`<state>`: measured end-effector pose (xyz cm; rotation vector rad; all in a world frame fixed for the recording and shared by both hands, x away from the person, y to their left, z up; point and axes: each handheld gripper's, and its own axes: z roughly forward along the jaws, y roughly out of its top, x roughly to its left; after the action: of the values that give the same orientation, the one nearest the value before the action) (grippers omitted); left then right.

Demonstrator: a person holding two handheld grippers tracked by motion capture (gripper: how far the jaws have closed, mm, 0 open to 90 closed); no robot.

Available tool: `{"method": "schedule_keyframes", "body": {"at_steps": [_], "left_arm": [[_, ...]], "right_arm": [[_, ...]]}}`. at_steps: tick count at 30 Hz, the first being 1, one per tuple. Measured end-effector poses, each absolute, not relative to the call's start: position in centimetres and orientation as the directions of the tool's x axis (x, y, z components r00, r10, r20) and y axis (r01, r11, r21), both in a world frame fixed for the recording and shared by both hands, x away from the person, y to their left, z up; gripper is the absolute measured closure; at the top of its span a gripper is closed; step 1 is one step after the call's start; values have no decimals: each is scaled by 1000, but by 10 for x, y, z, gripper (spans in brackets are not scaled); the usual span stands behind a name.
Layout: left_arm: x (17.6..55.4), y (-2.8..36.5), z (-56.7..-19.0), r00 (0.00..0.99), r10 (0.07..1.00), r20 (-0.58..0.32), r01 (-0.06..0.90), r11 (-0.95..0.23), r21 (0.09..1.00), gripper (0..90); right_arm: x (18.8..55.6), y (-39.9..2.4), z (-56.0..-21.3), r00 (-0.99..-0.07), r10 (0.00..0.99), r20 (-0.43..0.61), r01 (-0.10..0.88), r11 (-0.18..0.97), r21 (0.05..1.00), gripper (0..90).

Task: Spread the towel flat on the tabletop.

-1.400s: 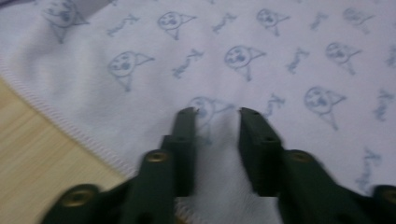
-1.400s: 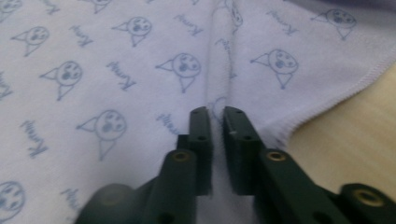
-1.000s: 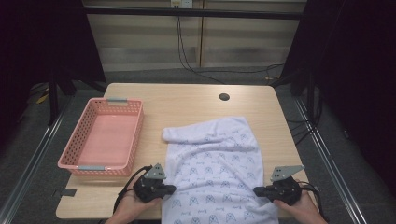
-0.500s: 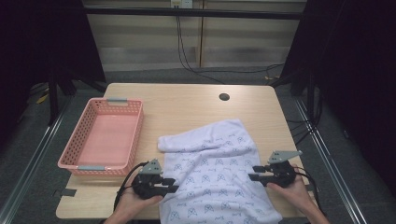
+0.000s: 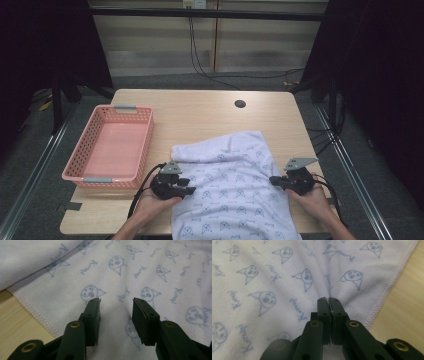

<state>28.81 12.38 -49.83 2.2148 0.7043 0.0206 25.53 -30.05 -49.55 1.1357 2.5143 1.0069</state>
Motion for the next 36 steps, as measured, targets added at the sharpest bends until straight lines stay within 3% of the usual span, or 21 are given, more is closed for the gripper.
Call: {"method": "schedule_keyframes", "body": {"at_steps": [6, 7, 9, 11, 14, 23, 27, 28, 30, 31, 33, 36], "left_arm": [[286, 117, -499, 864, 465, -196, 453, -543, 707, 562], [285, 117, -499, 868, 460, -189, 446, -551, 706, 584], [280, 114, -498, 884, 444, -149, 412, -585, 699, 705], [276, 114, -498, 888, 425, -177, 421, -593, 686, 850], [262, 116, -495, 899, 384, -210, 419, -620, 664, 867], [249, 124, -492, 906, 358, -228, 417, -654, 631, 866], [234, 136, -491, 896, 338, -289, 444, -654, 613, 866], [232, 138, -492, 895, 331, -299, 446, -643, 623, 850], [234, 140, -489, 880, 368, -301, 472, -604, 642, 680], [240, 141, -486, 878, 371, -303, 474, -578, 664, 643], [253, 138, -481, 860, 424, -285, 490, -528, 693, 615], [284, 128, -485, 839, 494, -229, 493, -511, 704, 598]], "right_arm": [[219, -311, -492, -704, 690, 166, 618, 481, 622, 895], [214, -311, -491, -707, 686, 173, 620, 483, 618, 895], [207, -309, -489, -723, 669, 172, 616, 512, 598, 897], [203, -306, -489, -737, 649, 188, 611, 522, 595, 897], [201, -305, -489, -757, 624, 192, 597, 542, 592, 896], [202, -305, -489, -764, 614, 199, 592, 544, 594, 880], [200, -304, -489, -781, 591, 202, 574, 552, 604, 831], [200, -304, -489, -783, 586, 210, 575, 551, 605, 794], [202, -305, -485, -775, 599, 200, 564, 515, 645, 746], [204, -307, -482, -754, 626, 199, 571, 473, 671, 724], [214, -309, -478, -714, 680, 167, 568, 423, 706, 685], [238, -307, -485, -657, 744, 120, 596, 416, 686, 612]]}}
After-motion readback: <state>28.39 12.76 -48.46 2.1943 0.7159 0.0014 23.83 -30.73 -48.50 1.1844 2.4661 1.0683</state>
